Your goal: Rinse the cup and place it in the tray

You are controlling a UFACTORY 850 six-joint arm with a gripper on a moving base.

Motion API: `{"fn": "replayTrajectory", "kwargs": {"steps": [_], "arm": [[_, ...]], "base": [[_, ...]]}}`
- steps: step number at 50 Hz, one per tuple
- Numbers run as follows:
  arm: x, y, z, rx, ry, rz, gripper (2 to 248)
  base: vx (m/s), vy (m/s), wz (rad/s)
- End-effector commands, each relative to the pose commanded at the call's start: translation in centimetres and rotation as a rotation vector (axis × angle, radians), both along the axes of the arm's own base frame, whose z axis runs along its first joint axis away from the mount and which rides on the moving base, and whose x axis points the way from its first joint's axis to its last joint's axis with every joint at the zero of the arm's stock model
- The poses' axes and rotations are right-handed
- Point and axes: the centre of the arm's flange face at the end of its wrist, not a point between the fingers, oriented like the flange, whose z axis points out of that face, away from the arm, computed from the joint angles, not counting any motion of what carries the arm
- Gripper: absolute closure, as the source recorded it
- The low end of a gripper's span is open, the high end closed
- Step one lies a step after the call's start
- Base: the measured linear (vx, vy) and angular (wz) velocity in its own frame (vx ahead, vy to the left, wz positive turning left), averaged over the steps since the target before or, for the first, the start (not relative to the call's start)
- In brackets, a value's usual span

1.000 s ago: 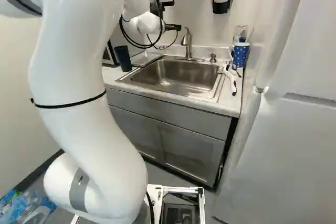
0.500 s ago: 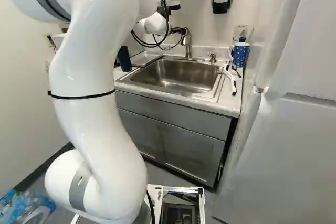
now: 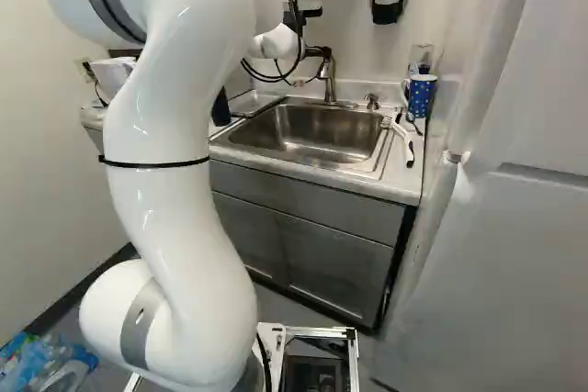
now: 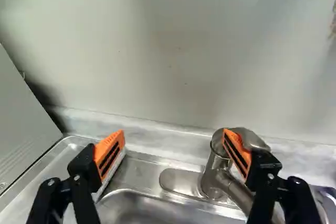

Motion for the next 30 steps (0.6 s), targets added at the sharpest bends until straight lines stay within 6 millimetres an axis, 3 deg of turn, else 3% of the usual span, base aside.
{"fn": "replayTrajectory", "kwargs": {"steps": [30], "arm": [[0.08,-0.09,0.88,-0.003,-0.099,-0.01,3]], "base": [[0.0,0.0,0.0]]}}
